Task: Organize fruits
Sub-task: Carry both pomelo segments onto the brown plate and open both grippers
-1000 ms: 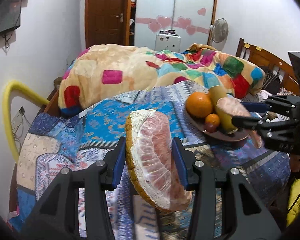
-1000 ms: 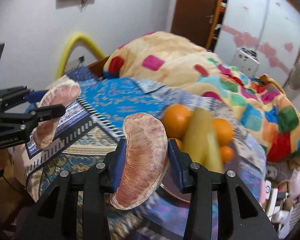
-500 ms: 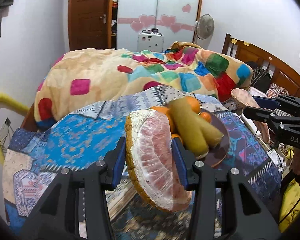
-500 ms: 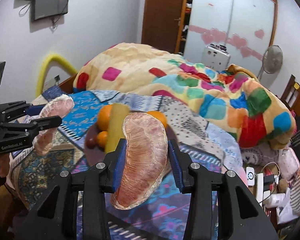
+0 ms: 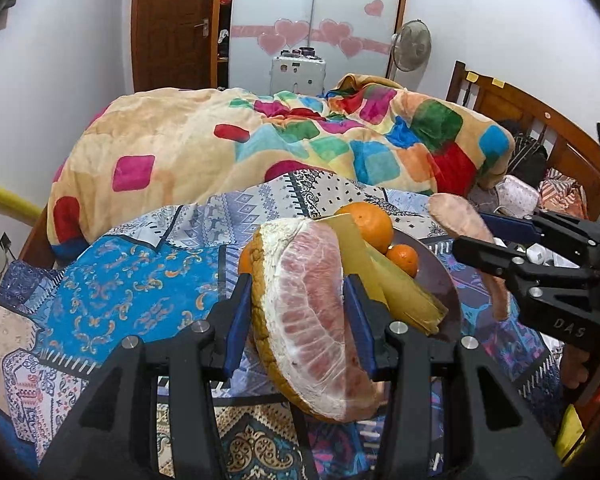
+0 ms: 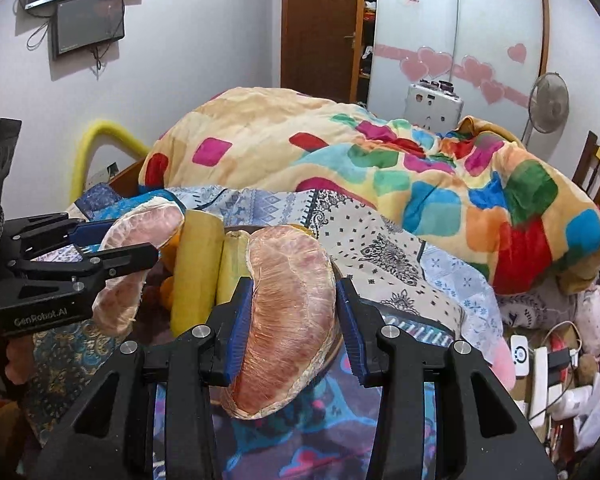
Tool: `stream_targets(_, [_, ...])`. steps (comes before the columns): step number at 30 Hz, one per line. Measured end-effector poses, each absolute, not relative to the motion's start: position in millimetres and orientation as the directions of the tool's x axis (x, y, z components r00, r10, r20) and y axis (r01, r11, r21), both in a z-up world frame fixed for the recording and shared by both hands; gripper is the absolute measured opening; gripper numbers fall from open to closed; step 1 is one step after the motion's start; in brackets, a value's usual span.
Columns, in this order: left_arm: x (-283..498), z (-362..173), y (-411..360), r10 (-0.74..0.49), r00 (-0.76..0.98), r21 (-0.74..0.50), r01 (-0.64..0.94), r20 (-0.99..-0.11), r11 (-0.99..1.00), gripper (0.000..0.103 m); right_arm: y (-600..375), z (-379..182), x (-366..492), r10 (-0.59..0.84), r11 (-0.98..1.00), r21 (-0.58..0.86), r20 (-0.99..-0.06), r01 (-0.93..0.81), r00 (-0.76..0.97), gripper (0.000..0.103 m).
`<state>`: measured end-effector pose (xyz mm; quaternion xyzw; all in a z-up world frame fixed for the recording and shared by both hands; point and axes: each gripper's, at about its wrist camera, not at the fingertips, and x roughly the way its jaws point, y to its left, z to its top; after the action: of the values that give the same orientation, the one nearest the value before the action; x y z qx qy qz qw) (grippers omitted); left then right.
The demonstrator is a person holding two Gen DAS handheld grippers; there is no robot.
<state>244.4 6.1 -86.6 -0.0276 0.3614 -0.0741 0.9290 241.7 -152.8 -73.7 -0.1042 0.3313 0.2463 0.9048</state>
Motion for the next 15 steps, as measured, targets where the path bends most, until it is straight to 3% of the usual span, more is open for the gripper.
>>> stream_targets(15, [250.7, -95.8, 0.7, -0.165, 0.712, -0.105, 0.127, -0.683, 0.986, 0.047, -144.4, -104.1, 271.2, 0.361, 0.853, -0.003, -0.718, -0.521, 0.595, 0.039])
